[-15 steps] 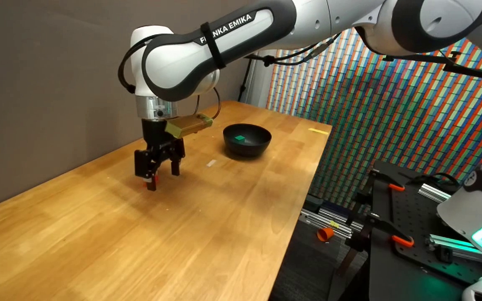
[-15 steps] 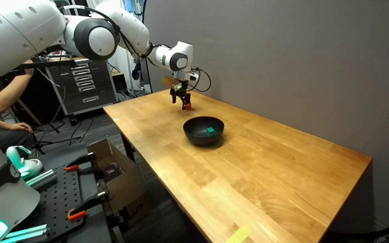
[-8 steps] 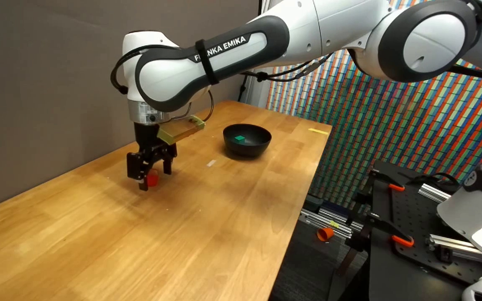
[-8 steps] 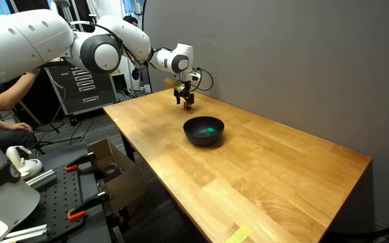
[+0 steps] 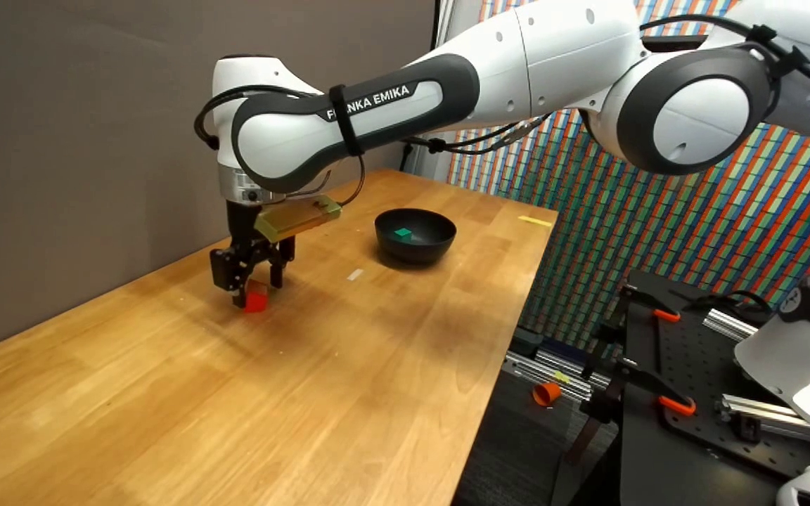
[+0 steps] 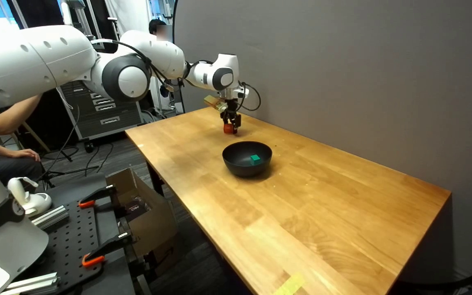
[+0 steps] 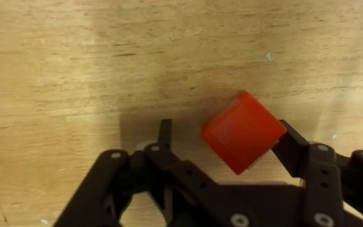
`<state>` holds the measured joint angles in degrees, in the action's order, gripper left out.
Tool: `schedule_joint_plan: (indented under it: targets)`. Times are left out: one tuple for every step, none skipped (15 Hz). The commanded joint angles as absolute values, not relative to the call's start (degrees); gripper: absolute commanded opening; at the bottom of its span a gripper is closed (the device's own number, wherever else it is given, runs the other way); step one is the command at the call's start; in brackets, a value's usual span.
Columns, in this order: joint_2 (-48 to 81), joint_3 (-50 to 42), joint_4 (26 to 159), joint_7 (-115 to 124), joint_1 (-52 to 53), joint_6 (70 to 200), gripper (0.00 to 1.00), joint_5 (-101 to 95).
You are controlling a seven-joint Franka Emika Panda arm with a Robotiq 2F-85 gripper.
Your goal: Pick up the two colored cubes and put them in the black bowl
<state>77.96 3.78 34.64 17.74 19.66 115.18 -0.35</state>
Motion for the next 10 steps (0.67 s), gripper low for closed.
schedule_joint_plan:
  targets:
    - [80.0,2.3,30.1,21.1,20.5,114.3,0.49,-1.1]
    - [79.8,2.2,30.3,21.4,20.4,113.8,0.42,-1.0]
    - [79.5,2.0,30.5,21.7,20.4,113.3,0.33,-1.0]
    - [78.9,1.3,30.9,22.4,20.5,112.8,0.27,-1.6]
    - [78.1,0.7,31.2,22.9,20.4,112.0,0.24,-1.9]
    - [77.4,0.0,31.4,23.5,20.3,111.2,0.23,-2.5]
    - [76.3,-0.9,31.8,24.2,20.2,110.5,0.19,-3.0]
    - [75.3,-2.0,32.1,25.1,20.1,109.7,0.17,-3.6]
    - [74.4,-2.9,32.3,25.8,19.9,108.7,0.16,-3.9]
    - [73.1,-3.9,32.9,26.7,19.5,107.4,0.16,-4.0]
